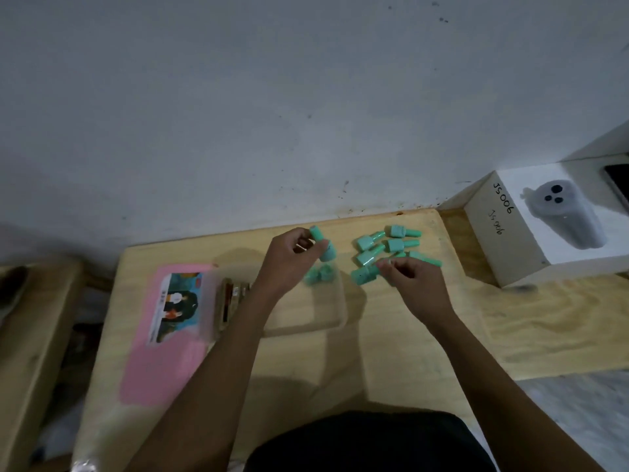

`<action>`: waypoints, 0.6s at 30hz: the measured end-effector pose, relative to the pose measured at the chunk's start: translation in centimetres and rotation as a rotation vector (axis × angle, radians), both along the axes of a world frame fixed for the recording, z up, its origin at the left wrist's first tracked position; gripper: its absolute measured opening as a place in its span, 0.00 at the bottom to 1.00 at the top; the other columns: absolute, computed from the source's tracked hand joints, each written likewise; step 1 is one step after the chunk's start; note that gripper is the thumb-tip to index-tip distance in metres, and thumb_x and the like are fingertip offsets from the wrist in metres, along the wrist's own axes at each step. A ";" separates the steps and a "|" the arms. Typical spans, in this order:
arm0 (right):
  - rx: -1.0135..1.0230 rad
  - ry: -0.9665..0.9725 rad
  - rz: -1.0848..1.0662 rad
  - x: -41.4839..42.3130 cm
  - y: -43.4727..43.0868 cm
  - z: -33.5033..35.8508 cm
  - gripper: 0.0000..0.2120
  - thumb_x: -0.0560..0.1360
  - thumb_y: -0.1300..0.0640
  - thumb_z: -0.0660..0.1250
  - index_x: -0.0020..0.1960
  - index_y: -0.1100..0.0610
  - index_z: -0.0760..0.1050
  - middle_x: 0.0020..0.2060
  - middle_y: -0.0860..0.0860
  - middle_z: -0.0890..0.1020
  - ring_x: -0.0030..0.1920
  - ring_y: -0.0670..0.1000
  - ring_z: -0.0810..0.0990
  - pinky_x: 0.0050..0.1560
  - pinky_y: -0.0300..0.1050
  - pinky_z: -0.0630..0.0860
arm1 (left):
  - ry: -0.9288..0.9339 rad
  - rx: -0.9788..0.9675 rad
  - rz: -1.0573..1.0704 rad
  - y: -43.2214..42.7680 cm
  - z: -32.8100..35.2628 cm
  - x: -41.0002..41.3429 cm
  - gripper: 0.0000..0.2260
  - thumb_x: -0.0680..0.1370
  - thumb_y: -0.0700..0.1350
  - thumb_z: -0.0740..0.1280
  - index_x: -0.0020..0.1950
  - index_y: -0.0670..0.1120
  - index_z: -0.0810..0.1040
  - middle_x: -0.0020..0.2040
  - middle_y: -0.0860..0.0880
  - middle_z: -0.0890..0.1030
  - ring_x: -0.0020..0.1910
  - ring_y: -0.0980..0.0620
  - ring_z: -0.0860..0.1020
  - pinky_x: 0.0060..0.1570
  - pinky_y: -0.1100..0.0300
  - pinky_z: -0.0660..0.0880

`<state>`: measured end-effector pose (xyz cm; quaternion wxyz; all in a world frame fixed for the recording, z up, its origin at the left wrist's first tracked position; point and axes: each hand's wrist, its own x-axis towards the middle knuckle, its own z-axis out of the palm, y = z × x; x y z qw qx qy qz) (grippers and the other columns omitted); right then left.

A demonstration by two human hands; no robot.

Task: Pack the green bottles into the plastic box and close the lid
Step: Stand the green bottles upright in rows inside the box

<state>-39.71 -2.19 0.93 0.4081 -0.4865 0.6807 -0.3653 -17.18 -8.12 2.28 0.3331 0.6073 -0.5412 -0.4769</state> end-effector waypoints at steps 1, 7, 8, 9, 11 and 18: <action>-0.020 0.031 0.030 1.0 0.0 -0.3 0.10 0.73 0.47 0.71 0.41 0.54 0.83 0.36 0.53 0.84 0.40 0.53 0.82 0.41 0.47 0.78 | -0.024 -0.010 0.016 0.5 0.1 1.1 0.08 0.73 0.49 0.72 0.46 0.45 0.82 0.36 0.53 0.77 0.30 0.58 0.70 0.29 0.71 0.66; -0.059 0.386 0.127 6.2 -0.9 -2.2 0.08 0.71 0.43 0.72 0.44 0.47 0.81 0.36 0.40 0.80 0.36 0.40 0.78 0.38 0.41 0.75 | -0.197 -0.007 0.055 3.6 -0.4 4.4 0.08 0.76 0.50 0.69 0.44 0.46 0.79 0.34 0.54 0.75 0.30 0.57 0.70 0.27 0.72 0.65; -0.075 0.475 0.159 6.7 -1.1 -2.6 0.09 0.72 0.43 0.71 0.45 0.47 0.81 0.37 0.40 0.80 0.37 0.41 0.77 0.38 0.41 0.73 | -0.233 -0.002 0.058 4.1 -0.6 4.6 0.08 0.76 0.51 0.69 0.44 0.46 0.79 0.34 0.54 0.75 0.30 0.57 0.70 0.27 0.72 0.66; -0.101 0.548 0.185 7.0 -1.2 -3.1 0.09 0.72 0.43 0.71 0.45 0.47 0.81 0.38 0.41 0.81 0.39 0.43 0.77 0.38 0.41 0.72 | -0.248 -0.004 0.058 4.4 -1.0 4.7 0.08 0.76 0.51 0.69 0.44 0.46 0.79 0.34 0.54 0.75 0.30 0.56 0.71 0.28 0.70 0.67; -0.171 0.670 0.216 7.4 -1.7 -4.1 0.10 0.71 0.43 0.71 0.45 0.49 0.82 0.40 0.44 0.83 0.44 0.48 0.78 0.41 0.44 0.72 | -0.249 -0.020 0.057 4.9 -1.9 4.9 0.09 0.75 0.51 0.69 0.44 0.46 0.79 0.33 0.54 0.74 0.30 0.55 0.71 0.33 0.62 0.69; -0.210 0.846 0.210 8.3 -2.4 -6.5 0.12 0.69 0.45 0.73 0.47 0.51 0.85 0.44 0.49 0.79 0.48 0.53 0.76 0.43 0.49 0.74 | -0.320 -0.037 0.008 5.7 -4.0 4.4 0.06 0.74 0.50 0.70 0.48 0.49 0.80 0.32 0.55 0.75 0.28 0.59 0.71 0.32 0.61 0.69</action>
